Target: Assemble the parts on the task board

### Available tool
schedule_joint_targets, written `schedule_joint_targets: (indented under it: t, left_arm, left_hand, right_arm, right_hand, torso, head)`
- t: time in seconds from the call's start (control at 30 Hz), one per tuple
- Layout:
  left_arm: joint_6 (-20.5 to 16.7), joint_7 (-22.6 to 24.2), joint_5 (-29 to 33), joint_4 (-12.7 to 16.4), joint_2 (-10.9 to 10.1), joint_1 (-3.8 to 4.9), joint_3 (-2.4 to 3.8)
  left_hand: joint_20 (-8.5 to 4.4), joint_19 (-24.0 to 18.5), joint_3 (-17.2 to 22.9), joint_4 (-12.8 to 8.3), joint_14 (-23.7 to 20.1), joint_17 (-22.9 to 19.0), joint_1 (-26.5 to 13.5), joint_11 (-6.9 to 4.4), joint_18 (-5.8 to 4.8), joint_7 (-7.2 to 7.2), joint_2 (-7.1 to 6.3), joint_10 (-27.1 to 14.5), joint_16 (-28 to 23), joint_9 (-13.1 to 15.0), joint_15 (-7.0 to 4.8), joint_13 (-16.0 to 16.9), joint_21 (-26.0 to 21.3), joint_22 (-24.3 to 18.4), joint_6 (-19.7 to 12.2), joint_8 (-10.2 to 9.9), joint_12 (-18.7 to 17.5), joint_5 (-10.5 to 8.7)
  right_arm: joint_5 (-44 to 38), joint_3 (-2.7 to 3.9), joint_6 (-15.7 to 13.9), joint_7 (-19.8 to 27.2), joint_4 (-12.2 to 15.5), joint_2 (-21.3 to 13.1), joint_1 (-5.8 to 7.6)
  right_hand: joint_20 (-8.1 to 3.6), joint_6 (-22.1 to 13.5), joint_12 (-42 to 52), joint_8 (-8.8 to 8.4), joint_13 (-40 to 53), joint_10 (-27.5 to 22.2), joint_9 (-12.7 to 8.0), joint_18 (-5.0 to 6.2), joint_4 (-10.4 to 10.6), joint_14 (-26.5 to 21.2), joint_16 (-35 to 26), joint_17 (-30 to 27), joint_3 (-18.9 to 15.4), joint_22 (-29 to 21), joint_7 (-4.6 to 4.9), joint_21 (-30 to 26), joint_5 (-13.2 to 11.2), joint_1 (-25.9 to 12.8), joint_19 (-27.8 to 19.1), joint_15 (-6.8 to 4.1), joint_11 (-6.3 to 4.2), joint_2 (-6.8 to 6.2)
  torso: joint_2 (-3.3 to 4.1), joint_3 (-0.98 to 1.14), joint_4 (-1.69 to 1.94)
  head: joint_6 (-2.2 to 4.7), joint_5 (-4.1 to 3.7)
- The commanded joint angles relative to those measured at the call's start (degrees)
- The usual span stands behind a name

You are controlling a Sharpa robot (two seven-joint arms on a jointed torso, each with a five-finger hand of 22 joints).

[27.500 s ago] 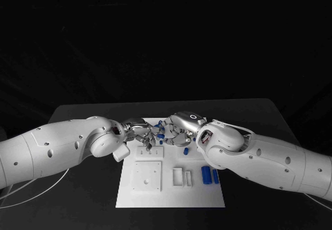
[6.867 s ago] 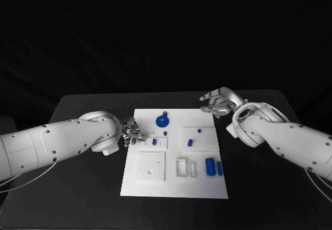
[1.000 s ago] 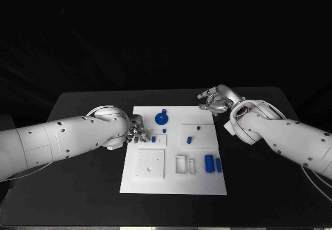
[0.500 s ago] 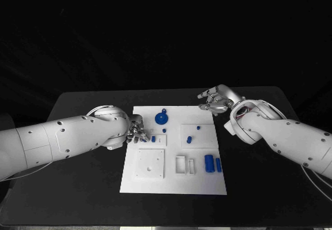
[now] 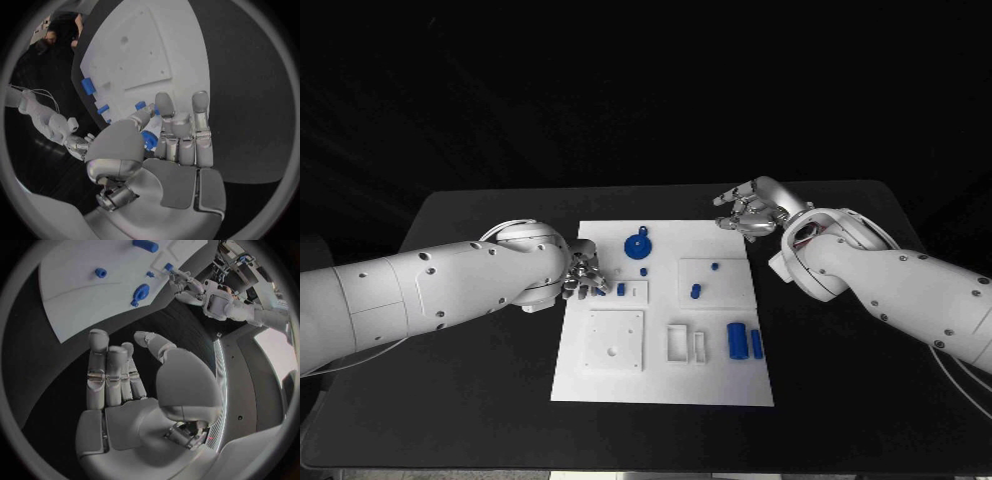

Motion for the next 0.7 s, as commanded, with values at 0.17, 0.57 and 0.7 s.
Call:
schedule_joint_targets:
  t: [0.17, 0.57, 0.7]
  left_arm:
    - [0.44, -0.83, 0.10, 0.06, -0.05, -0.49, -0.20]
    - [-0.42, -0.59, 0.14, 0.60, -0.01, -0.81, -0.20]
    - [-0.79, -0.48, 0.08, 0.70, 0.02, -0.84, -0.20]
  left_hand:
    - [-0.24, -0.21, 12.39, -3.15, -0.30, -0.36, -2.67, 0.14, 0.88, -5.22, -1.66, -0.62, -0.42, -0.17, 0.01, 0.16, 0.26, 1.15, 5.55, -0.65, -0.23, -3.32]
    - [-0.43, -0.24, 15.01, -2.96, -0.25, -0.34, -3.49, -0.19, 0.87, -5.15, -3.28, -0.68, -0.45, 0.19, -0.09, 0.28, 0.58, 1.14, 5.43, -0.26, -0.14, -1.60]
    - [-0.40, -0.25, 14.69, -2.47, -0.15, -0.21, -2.25, -0.17, 0.93, -5.13, -3.62, -0.60, -0.38, 0.09, -0.07, 0.26, 0.67, 1.11, 5.44, -0.35, -0.15, -2.19]
  right_arm:
    - [-0.12, 0.05, 0.65, 0.38, 0.03, 0.01, -0.08]
    - [-0.12, 0.05, 0.67, 0.37, 0.00, -0.01, -0.13]
    - [-0.11, 0.05, 0.69, 0.38, 0.00, -0.01, -0.14]
  right_hand:
    - [-0.01, 0.32, 0.00, -0.14, -0.03, -0.39, 0.08, 0.55, -0.12, -0.21, -0.05, 0.00, 0.31, 2.60, 0.13, 0.27, 0.31, -0.49, -0.30, -0.02, -0.05, -0.09]
    - [-0.01, 0.32, 0.00, -0.14, -0.03, -0.39, 0.08, 0.55, -0.12, -0.21, -0.05, 0.00, 0.31, 2.60, 0.13, 0.27, 0.31, -0.49, -0.30, -0.02, -0.05, -0.09]
    - [-0.01, 0.32, 0.00, -0.14, -0.03, -0.39, 0.08, 0.55, -0.12, -0.21, -0.05, 0.00, 0.31, 2.60, 0.13, 0.27, 0.31, -0.49, -0.30, -0.02, -0.05, -0.09]
  torso:
    - [0.01, 0.00, -0.04]
    - [0.03, 0.08, -0.02]
    - [0.01, 0.08, -0.06]
  head:
    - [0.06, 0.11]
    - [0.01, 0.00]
    - [0.01, -0.01]
